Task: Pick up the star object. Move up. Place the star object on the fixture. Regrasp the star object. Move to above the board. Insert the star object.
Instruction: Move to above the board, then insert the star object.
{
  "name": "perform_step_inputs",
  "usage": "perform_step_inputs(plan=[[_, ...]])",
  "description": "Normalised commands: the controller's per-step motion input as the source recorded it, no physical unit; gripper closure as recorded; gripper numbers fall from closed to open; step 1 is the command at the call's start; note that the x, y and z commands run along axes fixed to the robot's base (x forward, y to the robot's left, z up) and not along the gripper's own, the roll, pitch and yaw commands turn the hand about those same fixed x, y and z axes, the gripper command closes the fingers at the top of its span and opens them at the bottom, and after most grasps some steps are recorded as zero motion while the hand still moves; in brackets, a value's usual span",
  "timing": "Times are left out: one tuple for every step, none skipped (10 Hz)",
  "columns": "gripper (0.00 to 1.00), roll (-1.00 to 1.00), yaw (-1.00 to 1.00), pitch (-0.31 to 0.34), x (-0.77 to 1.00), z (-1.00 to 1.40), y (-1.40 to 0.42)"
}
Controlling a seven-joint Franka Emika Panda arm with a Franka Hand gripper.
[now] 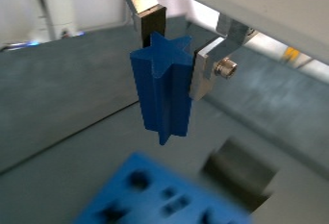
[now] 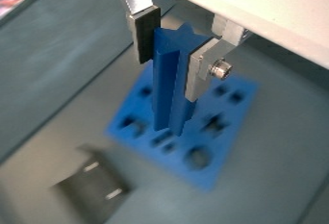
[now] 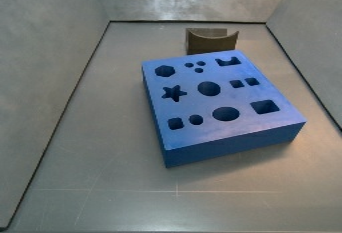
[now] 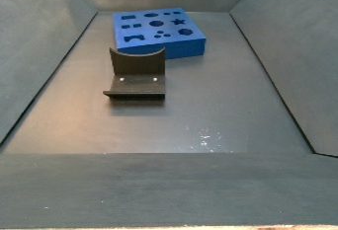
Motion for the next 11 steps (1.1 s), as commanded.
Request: perform_step_inputs(plan=[[1.0, -0.87, -0.07, -0.048, -0.38, -0.03, -0.56], [1.0, -0.72, -0.05, -0.048, -0.28, -0.02, -0.37], [1.0, -0.46, -0.03, -0.031, -0.15, -0.01, -0.16], [1.0, -0.31, -0.02, -0.023, -0.1, -0.01, -0.1], [1.0, -0.21, -0.01, -0.02, -0.06, 0.0, -0.06], [1.0, 0.0, 0.0, -0.006, -0.05, 0.0, 0.0], [1.0, 0.13, -0.02, 0.0, -0.13, -0.09, -0.04], [1.0, 0.19, -0.15, 0.143, 0.0, -0.23, 0.0], [1.0, 0.0, -0.32, 0.229, 0.21, -0.58, 0.02], [1.0, -0.18, -0.31, 0.26, 0.25, -0.52, 0.06], [1.0, 0.0, 0.0, 0.011, 0.05, 0.0, 0.0]])
